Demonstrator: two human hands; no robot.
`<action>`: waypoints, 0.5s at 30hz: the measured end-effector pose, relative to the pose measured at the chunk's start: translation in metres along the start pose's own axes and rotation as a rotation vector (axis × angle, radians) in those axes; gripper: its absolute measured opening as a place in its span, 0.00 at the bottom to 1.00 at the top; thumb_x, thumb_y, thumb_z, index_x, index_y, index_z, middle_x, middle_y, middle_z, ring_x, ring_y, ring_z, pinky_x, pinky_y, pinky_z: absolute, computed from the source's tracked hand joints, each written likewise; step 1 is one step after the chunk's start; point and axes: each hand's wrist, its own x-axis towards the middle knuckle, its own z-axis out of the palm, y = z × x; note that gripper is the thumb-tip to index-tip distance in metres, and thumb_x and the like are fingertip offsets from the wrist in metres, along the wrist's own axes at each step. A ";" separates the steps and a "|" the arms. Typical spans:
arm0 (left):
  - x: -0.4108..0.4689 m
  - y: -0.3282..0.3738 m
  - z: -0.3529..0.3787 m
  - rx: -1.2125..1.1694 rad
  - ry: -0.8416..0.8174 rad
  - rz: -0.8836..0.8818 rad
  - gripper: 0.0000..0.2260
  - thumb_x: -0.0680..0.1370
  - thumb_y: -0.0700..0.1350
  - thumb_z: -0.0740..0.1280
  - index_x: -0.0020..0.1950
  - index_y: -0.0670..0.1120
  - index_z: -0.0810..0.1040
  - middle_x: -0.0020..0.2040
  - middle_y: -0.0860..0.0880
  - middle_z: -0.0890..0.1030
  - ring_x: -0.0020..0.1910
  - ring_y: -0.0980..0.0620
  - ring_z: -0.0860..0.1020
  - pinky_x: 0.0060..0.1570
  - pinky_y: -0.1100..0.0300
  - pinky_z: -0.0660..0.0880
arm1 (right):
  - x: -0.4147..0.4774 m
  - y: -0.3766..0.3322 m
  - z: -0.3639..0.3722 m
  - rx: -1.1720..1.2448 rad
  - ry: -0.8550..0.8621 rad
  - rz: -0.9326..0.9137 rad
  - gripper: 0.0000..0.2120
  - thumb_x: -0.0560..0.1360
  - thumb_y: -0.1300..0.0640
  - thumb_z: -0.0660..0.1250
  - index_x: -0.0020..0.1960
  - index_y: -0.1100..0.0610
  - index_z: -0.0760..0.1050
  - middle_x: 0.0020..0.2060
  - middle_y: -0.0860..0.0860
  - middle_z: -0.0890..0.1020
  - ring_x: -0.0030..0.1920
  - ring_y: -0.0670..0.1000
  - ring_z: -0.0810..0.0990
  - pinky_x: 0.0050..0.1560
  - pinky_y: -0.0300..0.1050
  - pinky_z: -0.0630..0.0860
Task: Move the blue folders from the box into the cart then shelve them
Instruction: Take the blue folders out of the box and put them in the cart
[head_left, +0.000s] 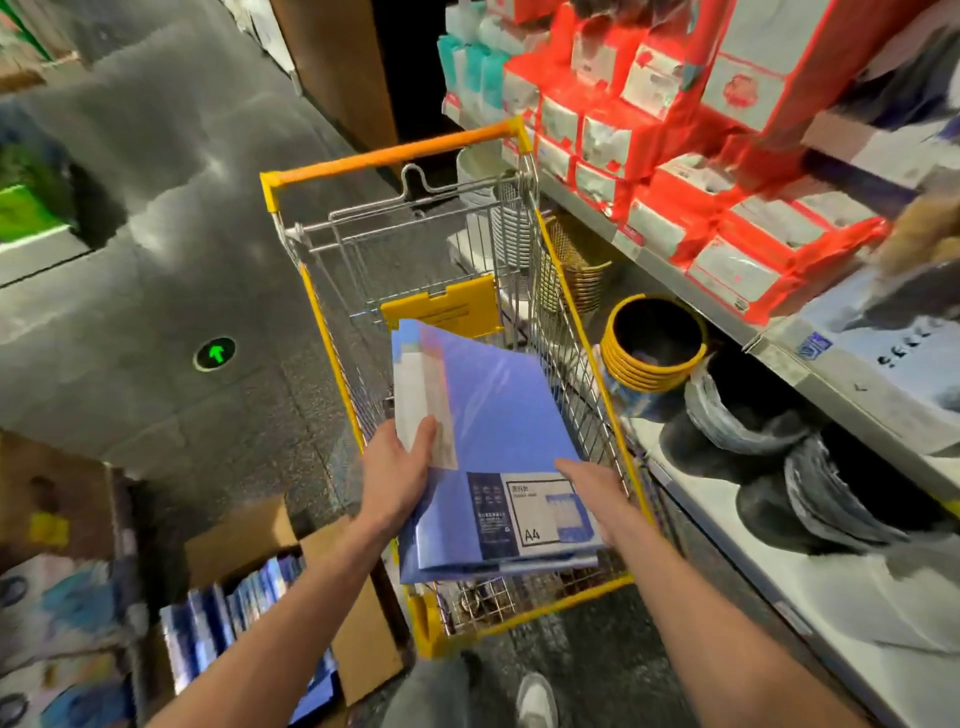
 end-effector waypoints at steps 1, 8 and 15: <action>0.010 0.000 0.006 0.004 -0.014 -0.009 0.17 0.80 0.57 0.66 0.53 0.43 0.79 0.46 0.45 0.84 0.43 0.45 0.83 0.34 0.57 0.72 | 0.009 -0.001 0.003 -0.003 0.027 0.011 0.26 0.80 0.51 0.66 0.72 0.65 0.68 0.71 0.58 0.71 0.70 0.58 0.70 0.65 0.49 0.67; 0.109 -0.022 0.058 -0.036 -0.143 -0.091 0.10 0.81 0.47 0.68 0.55 0.42 0.76 0.45 0.50 0.81 0.41 0.55 0.79 0.32 0.72 0.70 | 0.095 -0.011 0.027 -0.127 0.176 0.081 0.19 0.71 0.40 0.67 0.50 0.55 0.75 0.44 0.55 0.81 0.44 0.53 0.79 0.43 0.43 0.74; 0.181 -0.059 0.123 -0.013 -0.256 -0.290 0.23 0.82 0.49 0.67 0.72 0.37 0.69 0.58 0.39 0.79 0.53 0.41 0.78 0.52 0.54 0.70 | 0.165 -0.053 0.075 -0.269 0.196 0.154 0.15 0.82 0.61 0.63 0.61 0.72 0.76 0.56 0.67 0.81 0.57 0.65 0.80 0.26 0.34 0.68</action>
